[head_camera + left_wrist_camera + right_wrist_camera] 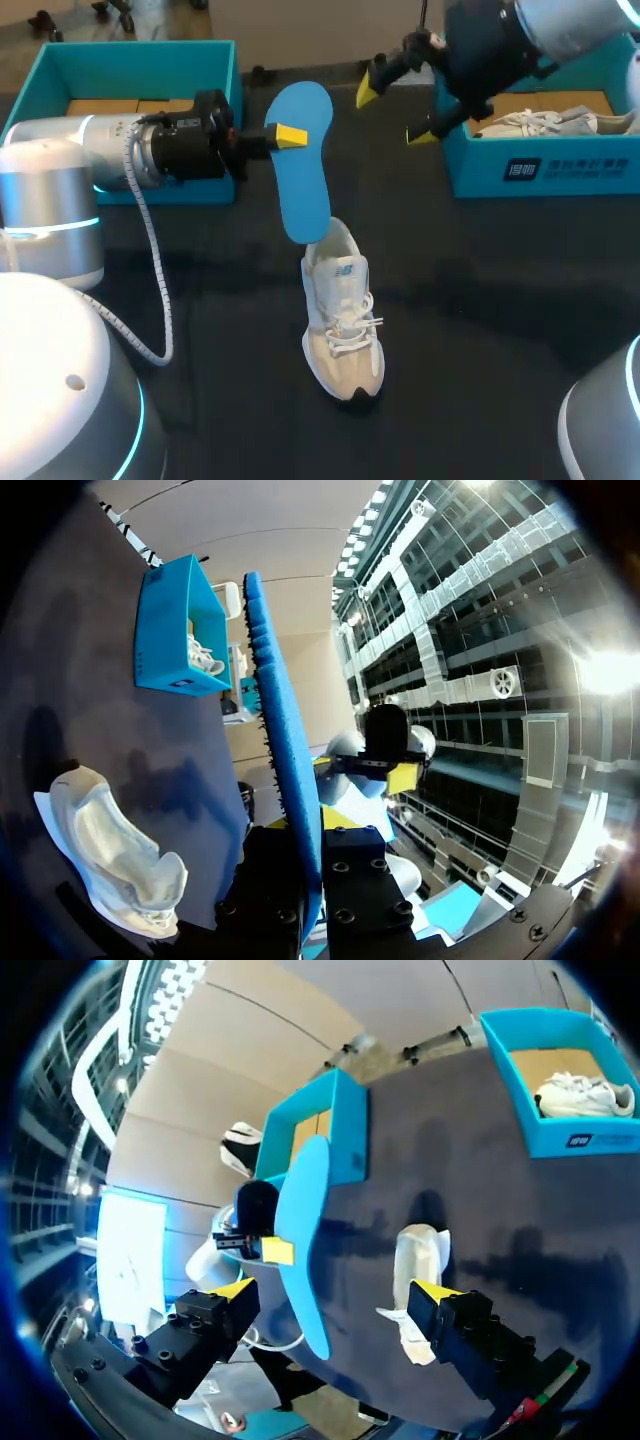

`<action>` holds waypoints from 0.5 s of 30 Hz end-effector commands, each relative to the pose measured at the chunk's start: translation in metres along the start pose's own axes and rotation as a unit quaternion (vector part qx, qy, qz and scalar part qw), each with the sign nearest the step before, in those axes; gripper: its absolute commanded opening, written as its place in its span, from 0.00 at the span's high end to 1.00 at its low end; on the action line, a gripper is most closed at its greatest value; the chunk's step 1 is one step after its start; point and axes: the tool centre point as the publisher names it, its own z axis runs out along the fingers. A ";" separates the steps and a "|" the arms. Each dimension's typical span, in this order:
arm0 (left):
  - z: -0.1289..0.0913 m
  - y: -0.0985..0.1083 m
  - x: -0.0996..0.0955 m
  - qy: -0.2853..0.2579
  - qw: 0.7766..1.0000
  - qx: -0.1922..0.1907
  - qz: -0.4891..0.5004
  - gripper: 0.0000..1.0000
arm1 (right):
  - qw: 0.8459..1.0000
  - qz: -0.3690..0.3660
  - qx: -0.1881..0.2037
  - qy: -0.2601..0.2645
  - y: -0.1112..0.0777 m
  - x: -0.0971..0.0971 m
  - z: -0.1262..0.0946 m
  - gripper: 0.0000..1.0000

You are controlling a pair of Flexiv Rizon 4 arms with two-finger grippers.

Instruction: Take the shoe out of the shoebox, open the shoe tongue, remove and reinsert the insole, then place the shoe into the shoebox

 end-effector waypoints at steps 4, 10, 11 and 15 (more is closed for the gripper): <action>0.000 0.001 -0.001 0.000 1.000 0.000 0.000 1.00 | 0.969 0.001 -0.015 0.247 -0.002 -0.018 0.007 0.00; 0.000 0.001 -0.001 0.000 1.000 0.000 0.000 1.00 | 0.958 -0.002 -0.010 0.287 0.003 -0.025 0.007 0.00; 0.000 0.001 -0.001 0.000 1.000 0.000 0.000 1.00 | 0.954 -0.004 -0.011 0.301 0.004 -0.026 0.007 0.00; 0.000 0.001 -0.001 0.000 1.000 0.000 0.000 1.00 | 0.950 -0.008 -0.005 0.313 0.007 -0.028 0.006 0.00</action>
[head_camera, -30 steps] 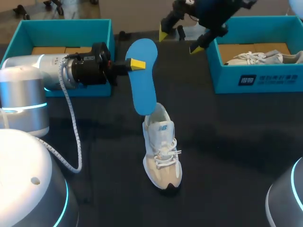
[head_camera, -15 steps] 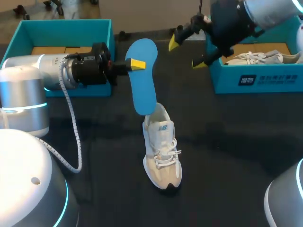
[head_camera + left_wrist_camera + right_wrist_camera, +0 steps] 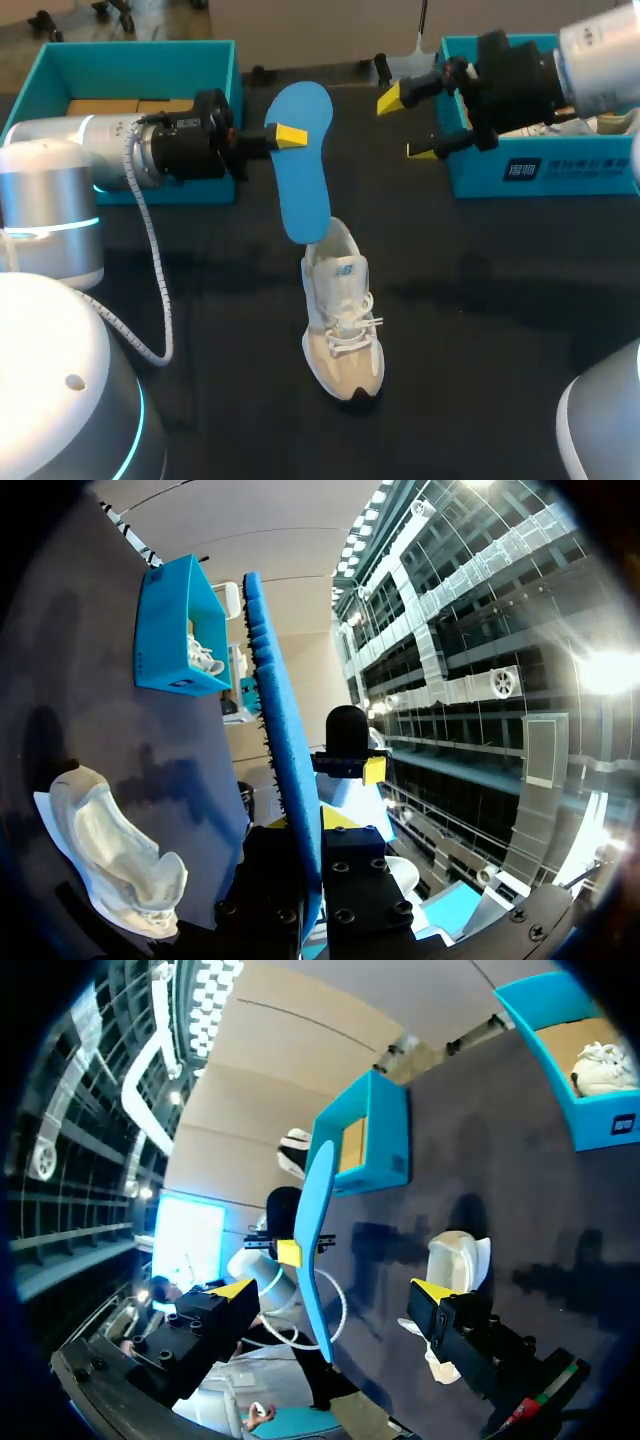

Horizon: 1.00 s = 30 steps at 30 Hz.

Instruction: Take the shoe out of the shoebox, open the shoe tongue, remove and reinsert the insole, then place the shoe into the shoebox

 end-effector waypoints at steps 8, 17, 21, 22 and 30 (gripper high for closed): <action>0.000 0.001 -0.001 0.000 1.000 0.000 0.000 1.00 | 0.980 -0.006 0.004 0.201 0.003 -0.007 0.006 0.00; 0.000 0.001 -0.001 0.000 1.000 0.000 0.000 1.00 | 0.981 -0.001 0.009 0.196 -0.001 -0.013 0.016 0.00; 0.000 0.001 -0.001 0.000 1.000 0.000 0.000 1.00 | 0.985 0.003 0.003 0.173 -0.001 -0.012 0.015 0.00; 0.000 0.001 -0.001 0.000 1.000 0.000 0.000 1.00 | 0.986 0.003 0.004 0.169 0.000 -0.011 0.014 0.00; 0.000 0.001 -0.001 0.000 1.000 0.000 0.000 1.00 | 0.986 0.014 0.000 0.164 0.001 -0.007 0.016 0.00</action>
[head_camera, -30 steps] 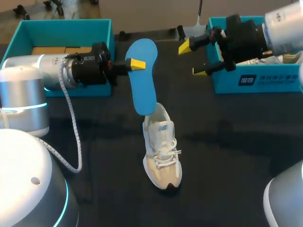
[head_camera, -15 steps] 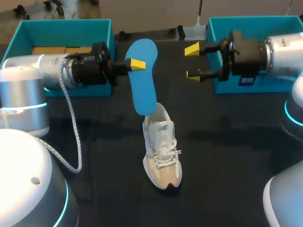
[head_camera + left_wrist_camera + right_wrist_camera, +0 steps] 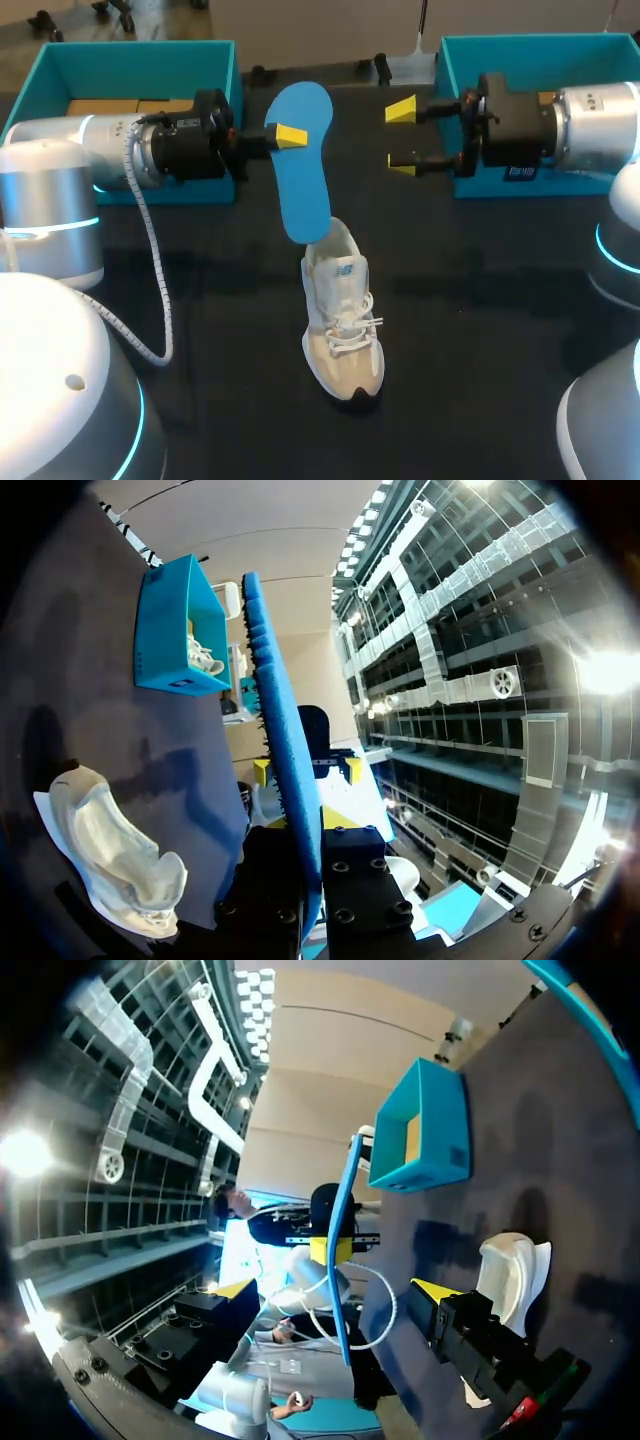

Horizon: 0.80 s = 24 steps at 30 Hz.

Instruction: Take the shoe out of the shoebox, open the shoe tongue, remove and reinsert the insole, then place the shoe into the shoebox

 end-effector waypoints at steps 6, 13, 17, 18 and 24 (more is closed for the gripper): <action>0.000 0.001 -0.001 0.000 1.000 0.000 0.000 1.00 | 1.000 0.011 -0.006 -0.006 0.003 0.001 0.004 0.00; 0.000 0.001 -0.001 0.000 1.000 0.000 0.000 1.00 | 1.000 0.011 -0.006 -0.006 0.003 0.001 0.004 0.00; -0.001 0.001 0.000 0.001 1.000 -0.008 0.006 1.00 | 1.000 0.011 -0.006 -0.006 0.003 0.001 0.004 0.00; -0.001 0.000 0.000 0.005 0.999 -0.017 0.027 1.00 | 1.000 0.011 -0.006 -0.006 0.003 0.001 0.004 0.00; 0.004 -0.002 0.010 0.000 0.993 -0.039 0.110 1.00 | 1.000 0.011 -0.006 -0.006 0.003 0.001 0.004 0.00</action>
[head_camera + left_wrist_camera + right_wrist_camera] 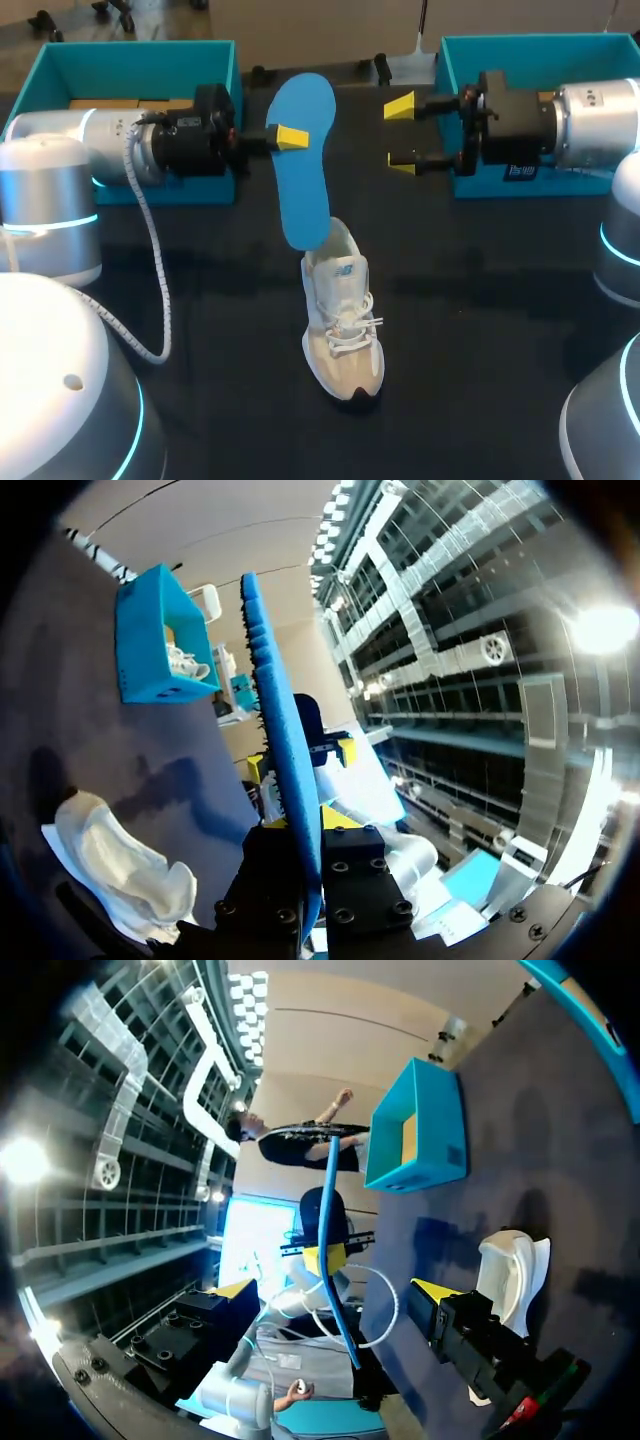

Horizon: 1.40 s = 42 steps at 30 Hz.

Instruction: Take the shoe out of the shoebox, open the shoe tongue, remove and reinsert the insole, then place the shoe into the shoebox

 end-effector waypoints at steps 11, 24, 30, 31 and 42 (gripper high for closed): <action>-0.006 -0.019 0.011 0.004 0.978 -0.039 0.205 1.00 | 1.000 0.000 -0.001 0.000 0.001 -0.001 0.003 0.00; -0.014 -0.039 0.003 -0.033 0.910 -0.059 0.410 1.00 | 1.000 0.000 -0.001 0.000 0.001 -0.001 0.003 0.00; -0.014 -0.044 0.002 -0.043 0.856 -0.060 0.512 1.00 | 1.000 0.000 -0.001 0.000 0.001 -0.001 0.003 0.00; -0.014 -0.044 0.002 -0.042 0.839 -0.057 0.540 1.00 | 1.000 0.000 -0.001 0.000 0.001 -0.001 0.003 0.00; -0.006 -0.049 0.002 -0.061 0.710 -0.105 0.694 1.00 | 1.000 0.000 -0.001 0.000 0.001 -0.001 0.003 0.00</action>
